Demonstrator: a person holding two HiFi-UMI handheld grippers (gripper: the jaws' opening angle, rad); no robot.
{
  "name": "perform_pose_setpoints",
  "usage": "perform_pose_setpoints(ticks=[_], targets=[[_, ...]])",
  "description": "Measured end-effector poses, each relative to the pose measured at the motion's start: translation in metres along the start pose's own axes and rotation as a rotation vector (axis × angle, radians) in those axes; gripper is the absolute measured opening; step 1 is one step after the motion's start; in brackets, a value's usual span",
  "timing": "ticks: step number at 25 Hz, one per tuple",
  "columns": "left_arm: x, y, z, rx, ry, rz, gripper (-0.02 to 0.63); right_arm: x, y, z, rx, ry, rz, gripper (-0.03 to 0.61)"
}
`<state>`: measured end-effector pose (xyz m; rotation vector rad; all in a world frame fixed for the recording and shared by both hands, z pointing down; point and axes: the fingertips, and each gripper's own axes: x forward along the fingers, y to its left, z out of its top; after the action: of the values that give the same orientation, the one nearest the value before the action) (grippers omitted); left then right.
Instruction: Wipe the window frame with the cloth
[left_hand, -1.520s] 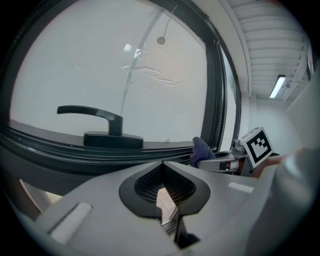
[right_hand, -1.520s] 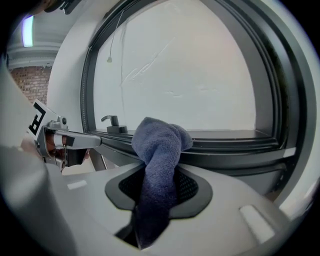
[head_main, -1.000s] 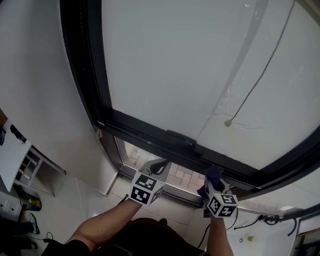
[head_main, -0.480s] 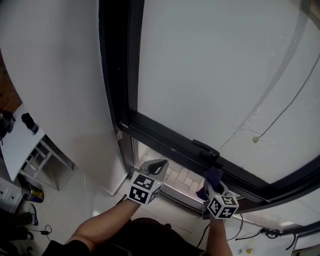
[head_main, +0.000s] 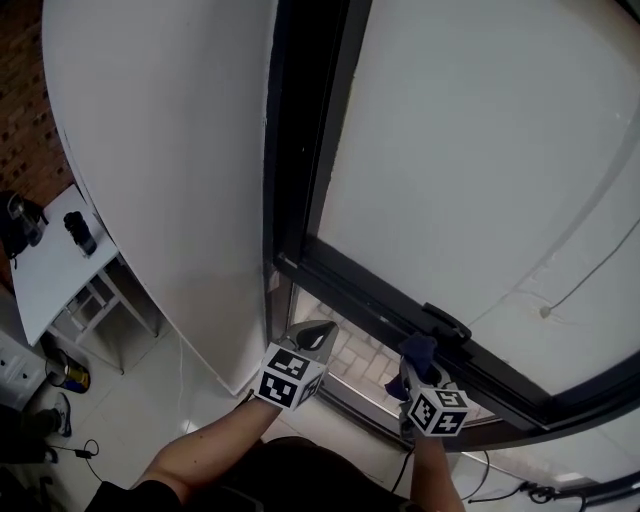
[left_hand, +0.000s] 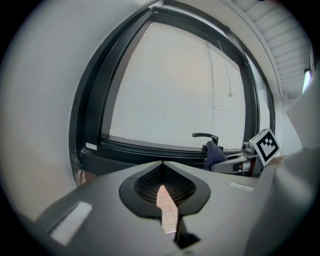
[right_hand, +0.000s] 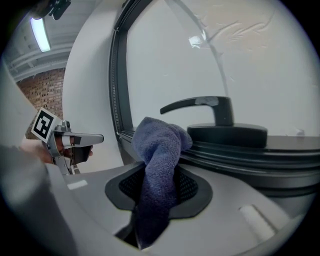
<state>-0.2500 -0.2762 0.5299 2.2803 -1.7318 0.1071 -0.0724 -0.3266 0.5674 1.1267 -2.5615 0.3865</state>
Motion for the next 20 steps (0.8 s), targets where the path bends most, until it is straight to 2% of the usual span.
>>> perform_pose_setpoints(ticks=[11,20], targets=[[-0.028,0.063,0.003,-0.023,-0.028,0.084,-0.006,0.058,0.067,0.022,-0.064,0.026,0.090,0.123],[-0.039,0.090,0.004,-0.014,-0.028,0.098,-0.006,0.102,0.116,0.027,-0.073,0.048,0.112,0.123]])
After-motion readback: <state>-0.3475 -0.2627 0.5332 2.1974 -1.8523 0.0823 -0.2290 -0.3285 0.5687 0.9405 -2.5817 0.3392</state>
